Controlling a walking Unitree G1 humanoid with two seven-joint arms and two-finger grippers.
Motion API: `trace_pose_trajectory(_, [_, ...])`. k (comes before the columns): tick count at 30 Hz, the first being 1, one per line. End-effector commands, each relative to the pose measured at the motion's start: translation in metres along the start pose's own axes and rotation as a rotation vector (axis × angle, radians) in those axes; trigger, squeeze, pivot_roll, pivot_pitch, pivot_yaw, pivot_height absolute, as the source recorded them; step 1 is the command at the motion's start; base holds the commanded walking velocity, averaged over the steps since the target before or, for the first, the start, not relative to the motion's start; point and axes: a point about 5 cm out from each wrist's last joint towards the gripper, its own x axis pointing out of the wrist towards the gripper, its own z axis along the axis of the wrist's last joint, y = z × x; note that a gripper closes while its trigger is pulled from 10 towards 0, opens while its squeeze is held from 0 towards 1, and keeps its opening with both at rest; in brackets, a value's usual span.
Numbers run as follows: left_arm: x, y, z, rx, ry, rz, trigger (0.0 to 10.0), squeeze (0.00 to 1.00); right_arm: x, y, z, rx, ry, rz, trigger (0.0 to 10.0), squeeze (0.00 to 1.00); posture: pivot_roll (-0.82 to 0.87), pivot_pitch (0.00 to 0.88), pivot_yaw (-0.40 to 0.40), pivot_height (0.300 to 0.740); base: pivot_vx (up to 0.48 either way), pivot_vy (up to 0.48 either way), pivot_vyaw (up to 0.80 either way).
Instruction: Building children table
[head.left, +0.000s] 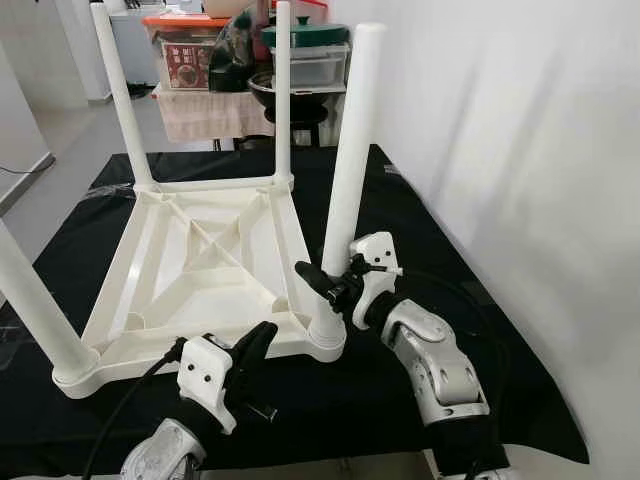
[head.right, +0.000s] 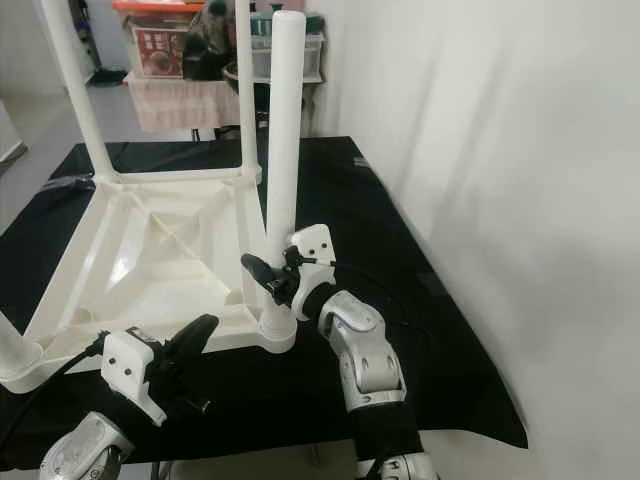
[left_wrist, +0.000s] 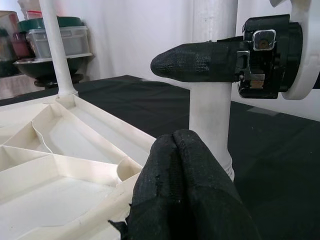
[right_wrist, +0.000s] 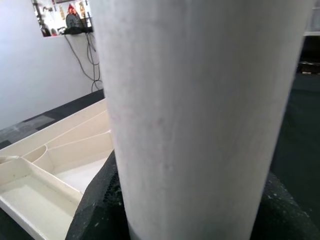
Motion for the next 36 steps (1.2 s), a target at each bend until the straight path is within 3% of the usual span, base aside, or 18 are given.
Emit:
trace_pose_trajectory(1, [0.000, 0.001, -0.004, 0.015, 0.035, -0.008, 10.0, 0.00, 0.000, 0.000, -0.017, 0.028, 0.084, 0.005, 10.0, 0.12, 0.01, 0.000, -0.039, 0.740, 0.000, 0.000, 0.00])
trace_pose_trajectory(2, [0.000, 0.000, -0.004, 0.012, 0.066, -0.033, 10.0, 0.00, 0.001, -0.002, -0.012, -0.004, 0.081, 0.030, 10.0, 1.00, 0.00, 0.000, -0.030, 0.740, 0.000, 0.000, 0.00])
trace_pose_trajectory(4, [0.002, 0.007, -0.002, 0.066, 0.126, -0.066, 10.0, 0.00, 0.002, -0.009, -0.005, -0.043, 0.101, 0.079, 10.0, 1.00, 0.00, 0.000, -0.036, 0.740, 0.000, 0.000, 0.00])
trace_pose_trajectory(9, [0.009, 0.019, 0.015, 0.128, 0.144, -0.127, 10.0, 0.00, 0.003, -0.023, 0.000, -0.131, 0.149, 0.122, 10.0, 1.00, 0.01, 0.000, -0.037, 0.740, 0.000, 0.000, 0.00])
trace_pose_trajectory(10, [0.016, 0.028, 0.037, 0.210, 0.154, -0.225, 10.0, 0.00, 0.005, -0.043, 0.004, -0.206, 0.210, 0.118, 10.0, 0.88, 0.01, 0.000, -0.035, 0.740, 0.000, 0.000, 0.00])
trace_pose_trajectory(11, [0.018, 0.032, 0.046, 0.259, 0.159, -0.272, 10.0, 0.00, 0.006, -0.050, 0.007, -0.250, 0.236, 0.119, 10.0, 0.00, 0.02, 0.000, -0.034, 0.740, 0.000, 0.000, 0.00])
trace_pose_trajectory(14, [0.019, 0.034, 0.054, 0.298, 0.168, -0.313, 10.0, 0.00, 0.007, -0.055, 0.009, -0.278, 0.254, 0.129, 10.0, 0.00, 0.02, 0.000, -0.033, 0.740, 0.000, 0.000, 0.00])
trace_pose_trajectory(16, [0.022, 0.037, 0.065, 0.358, 0.167, -0.372, 10.0, 0.00, 0.008, -0.058, 0.011, -0.295, 0.279, 0.148, 10.0, 0.00, 0.02, 0.000, -0.033, 0.740, 0.000, 0.000, 0.00])
trace_pose_trajectory(17, [0.026, 0.040, 0.078, 0.428, 0.159, -0.430, 10.0, 0.00, 0.009, -0.060, 0.013, -0.310, 0.296, 0.174, 10.0, 0.00, 0.02, 0.000, -0.031, 0.740, 0.000, 0.000, 0.00])
trace_pose_trajectory(20, [0.027, 0.041, 0.086, 0.472, 0.154, -0.464, 10.0, 0.00, 0.010, -0.060, 0.013, -0.315, 0.305, 0.189, 10.0, 0.00, 0.02, 0.000, -0.031, 0.740, 0.000, 0.000, 0.00])
trace_pose_trajectory(22, [0.039, 0.048, 0.115, 0.647, 0.111, -0.523, 10.0, 0.00, 0.015, -0.058, 0.008, -0.336, 0.343, 0.216, 10.0, 0.00, 0.03, 0.000, -0.026, 0.740, 0.000, 0.000, 0.00])
trace_pose_trajectory(23, [0.039, 0.048, 0.115, 0.647, 0.111, -0.523, 10.0, 0.00, 0.015, -0.058, 0.008, -0.336, 0.343, 0.216, 10.0, 0.00, 0.03, 0.000, -0.026, 0.740, 0.000, 0.000, 0.00])
trace_pose_trajectory(26, [0.049, 0.054, 0.142, 0.810, 0.089, -0.538, 10.0, 0.00, 0.018, -0.053, -0.003, -0.328, 0.381, 0.268, 10.0, 0.00, 0.03, 0.000, -0.015, 0.740, 0.000, 0.000, 0.00])
trace_pose_trajectory(31, [0.051, 0.055, 0.152, 0.826, 0.093, -0.532, 10.0, 0.00, 0.017, -0.050, -0.009, -0.303, 0.390, 0.319, 10.0, 0.00, 0.03, 0.000, -0.011, 0.740, 0.000, 0.000, 0.00])
trace_pose_trajectory(32, [0.050, 0.054, 0.148, 0.807, 0.115, -0.535, 10.0, 0.00, 0.015, -0.051, -0.013, -0.280, 0.397, 0.357, 0.8, 0.00, 0.03, 0.000, -0.003, 0.740, 0.000, 0.000, 0.00])
trace_pose_trajectory(33, [0.048, 0.054, 0.145, 0.794, 0.130, -0.538, 10.0, 0.00, 0.013, -0.051, -0.015, -0.265, 0.401, 0.382, 0.8, 0.00, 0.03, 0.000, -0.003, 0.740, 0.000, 0.000, 0.00])
trace_pose_trajectory(34, [0.046, 0.052, 0.138, 0.770, 0.148, -0.543, 10.0, 0.00, 0.009, -0.051, -0.018, -0.259, 0.414, 0.413, 0.0, 0.00, 0.03, 0.000, -0.004, 0.740, 0.000, 0.000, 0.00])
trace_pose_trajectory(36, [0.046, 0.052, 0.138, 0.770, 0.148, -0.543, 10.0, 0.00, 0.009, -0.051, -0.018, -0.259, 0.414, 0.413, 0.0, 0.00, 0.03, 0.000, -0.004, 0.740, 0.000, 0.000, 0.00])
